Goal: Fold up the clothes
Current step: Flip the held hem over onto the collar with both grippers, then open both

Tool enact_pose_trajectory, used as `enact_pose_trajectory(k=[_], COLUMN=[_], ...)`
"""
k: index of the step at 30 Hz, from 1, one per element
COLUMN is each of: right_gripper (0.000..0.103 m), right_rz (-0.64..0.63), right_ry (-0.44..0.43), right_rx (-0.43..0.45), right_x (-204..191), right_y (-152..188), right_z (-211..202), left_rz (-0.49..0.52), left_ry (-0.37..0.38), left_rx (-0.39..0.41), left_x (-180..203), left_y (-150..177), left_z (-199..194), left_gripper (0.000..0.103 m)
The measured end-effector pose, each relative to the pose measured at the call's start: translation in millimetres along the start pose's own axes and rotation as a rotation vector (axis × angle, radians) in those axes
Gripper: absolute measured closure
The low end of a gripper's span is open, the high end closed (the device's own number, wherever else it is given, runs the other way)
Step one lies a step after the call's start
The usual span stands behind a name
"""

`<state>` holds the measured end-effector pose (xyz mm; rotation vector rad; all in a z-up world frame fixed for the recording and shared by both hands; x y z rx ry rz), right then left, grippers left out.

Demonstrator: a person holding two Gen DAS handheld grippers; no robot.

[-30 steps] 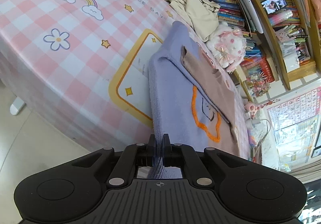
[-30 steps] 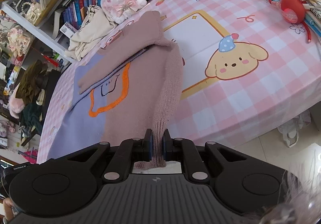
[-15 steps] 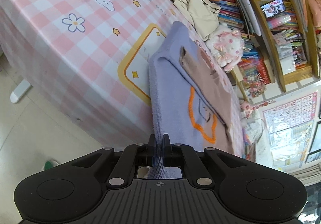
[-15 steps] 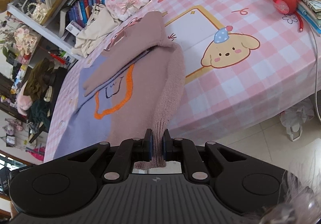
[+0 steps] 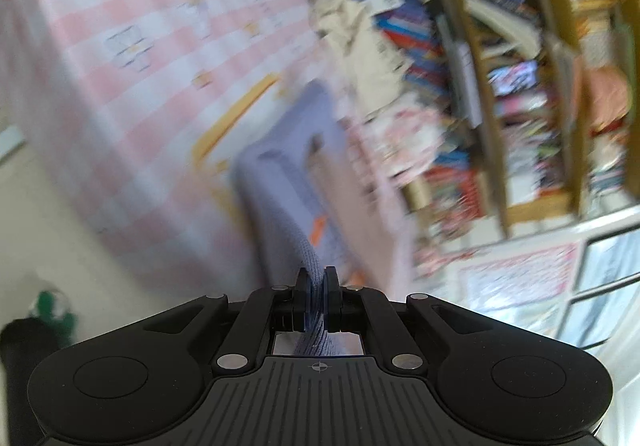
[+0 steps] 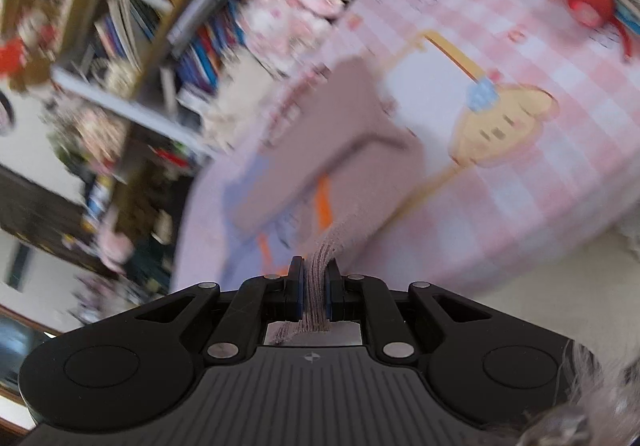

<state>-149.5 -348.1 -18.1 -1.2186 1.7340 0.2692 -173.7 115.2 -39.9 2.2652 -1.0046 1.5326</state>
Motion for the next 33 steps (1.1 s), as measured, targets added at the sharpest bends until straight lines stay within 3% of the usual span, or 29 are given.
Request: enact_pose_trajectory(k=[4,8,13,27,33], right_gripper=[0.093,0.093,0.093,0.093,0.087], right_rz=[0.057,0.071,0.082,0.117,0.101], right_ry=[-0.087,-0.098,-0.073,0.017,0.098], right_rx=[0.063,0.101,0.108,0.115,0.089], right_x=[-14.9,-26.6,-27.5,-23.4,-15.9], right_y=[-35.9,-73.4,-104.4,-179.2,-191.5], right_z=[4.9,20.4,49.0,127.0,155.4], left_rz=[-0.022,-0.017,0.006,-0.009,0.141], left_ry=[0.081,0.107,0.089,0.007,-0.095], left_rx=[0.038,0.047,0.029,-0.06,-0.113], left_x=[22.7,39.5,52.4,38.7,35.2], left_y=[-28.8,-60.5,-92.5,-154.0,-164.0], left_z=[15.5,42.2,77.1,153.4,175.4], left_gripper=[0.099,0.099,0.099,0.099,0.092])
Point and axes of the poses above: each gripper's, at about its wrist camera, not at the fingertips, and z roughly the way its jaws point, x to its right, y to its underside, the point moved 5 cm from there along z, roughly the way its jaws point, and after that the axes turned 3 degrees about -x, right-handed, at the moved point
